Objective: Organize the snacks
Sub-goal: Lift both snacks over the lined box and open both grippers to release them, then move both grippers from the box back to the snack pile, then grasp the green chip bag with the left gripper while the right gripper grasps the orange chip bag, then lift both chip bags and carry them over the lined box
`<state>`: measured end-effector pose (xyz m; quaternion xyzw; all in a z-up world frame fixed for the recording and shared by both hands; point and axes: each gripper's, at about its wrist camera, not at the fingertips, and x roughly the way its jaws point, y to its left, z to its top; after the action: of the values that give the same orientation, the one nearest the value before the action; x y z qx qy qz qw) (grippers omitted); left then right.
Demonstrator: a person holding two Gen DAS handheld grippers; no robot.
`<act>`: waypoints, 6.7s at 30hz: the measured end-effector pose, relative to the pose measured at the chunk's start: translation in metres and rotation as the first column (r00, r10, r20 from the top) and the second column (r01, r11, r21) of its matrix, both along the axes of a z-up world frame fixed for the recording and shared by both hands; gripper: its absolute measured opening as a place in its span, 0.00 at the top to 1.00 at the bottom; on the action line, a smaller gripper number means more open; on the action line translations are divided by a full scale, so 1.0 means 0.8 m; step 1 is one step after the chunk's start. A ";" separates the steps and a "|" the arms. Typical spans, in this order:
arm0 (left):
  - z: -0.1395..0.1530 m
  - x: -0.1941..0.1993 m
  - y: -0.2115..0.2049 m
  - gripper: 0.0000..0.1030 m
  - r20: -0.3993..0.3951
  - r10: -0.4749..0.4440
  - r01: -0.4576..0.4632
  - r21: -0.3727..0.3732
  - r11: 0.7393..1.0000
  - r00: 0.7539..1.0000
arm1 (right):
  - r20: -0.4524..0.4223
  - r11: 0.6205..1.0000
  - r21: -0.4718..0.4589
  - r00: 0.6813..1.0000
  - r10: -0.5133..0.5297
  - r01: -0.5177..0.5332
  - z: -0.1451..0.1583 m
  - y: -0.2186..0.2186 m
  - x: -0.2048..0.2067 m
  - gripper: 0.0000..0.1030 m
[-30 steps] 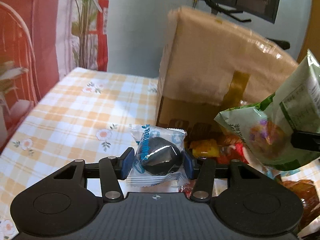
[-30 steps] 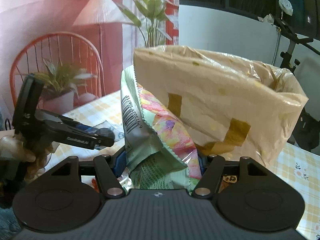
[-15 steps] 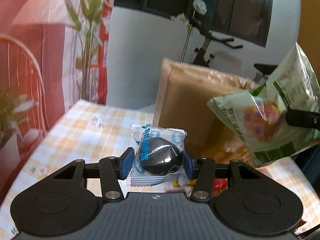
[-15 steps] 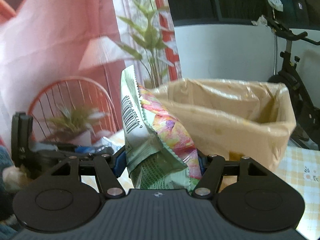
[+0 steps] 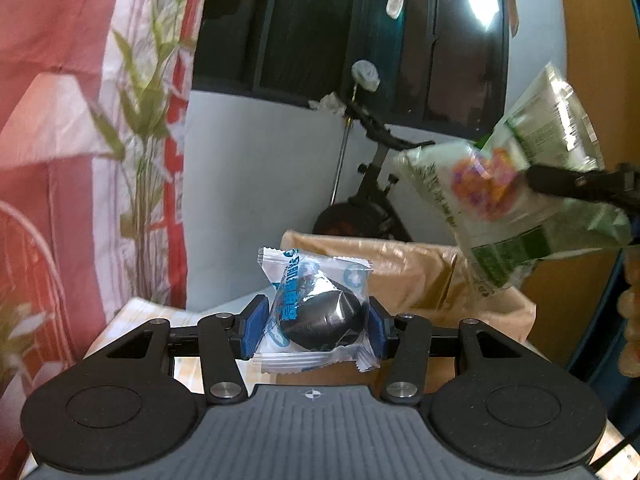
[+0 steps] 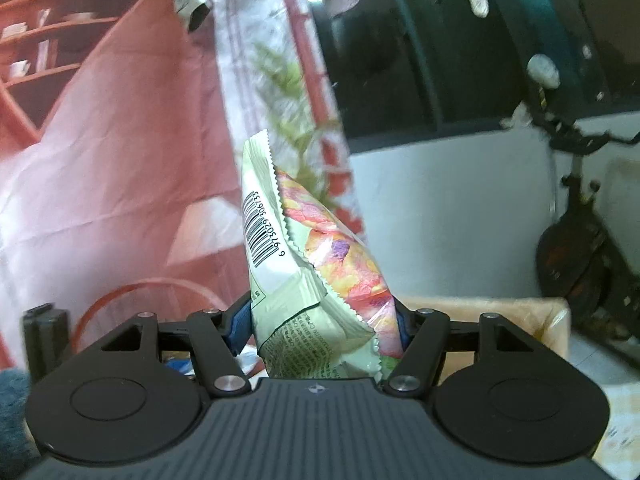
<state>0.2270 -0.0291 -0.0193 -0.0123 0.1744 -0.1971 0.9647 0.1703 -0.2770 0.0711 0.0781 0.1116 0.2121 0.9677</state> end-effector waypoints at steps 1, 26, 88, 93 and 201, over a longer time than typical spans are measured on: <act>0.003 0.006 -0.006 0.48 0.006 -0.007 0.007 0.000 1.000 1.000 | 0.006 1.000 -0.007 1.000 -0.024 0.024 0.003 -0.002 0.005 0.36; -0.020 0.150 -0.113 0.46 -0.053 -0.089 0.092 0.047 0.995 0.995 | -0.365 0.893 -0.290 0.823 -0.435 0.344 -0.101 -0.027 0.175 0.32; -0.166 -0.071 -0.077 0.27 -0.440 -0.107 0.113 -0.014 0.994 0.892 | -0.463 0.939 -0.339 0.860 -0.214 0.052 -0.201 -0.028 -0.103 0.14; -0.176 -0.071 -0.085 0.27 -0.460 -0.098 0.111 0.000 0.994 0.882 | -0.493 0.944 -0.323 0.839 -0.231 0.071 -0.213 -0.040 -0.110 0.14; 0.067 0.044 -0.045 0.29 0.040 -0.120 0.122 -0.031 0.992 0.992 | -0.063 0.954 -0.088 0.955 -0.291 0.285 0.001 -0.062 -0.014 0.28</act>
<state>0.2625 -0.0649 0.0342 -0.0139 0.1529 -0.2583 0.9538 0.1593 -0.3263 0.0721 0.0636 0.1435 0.0610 0.9857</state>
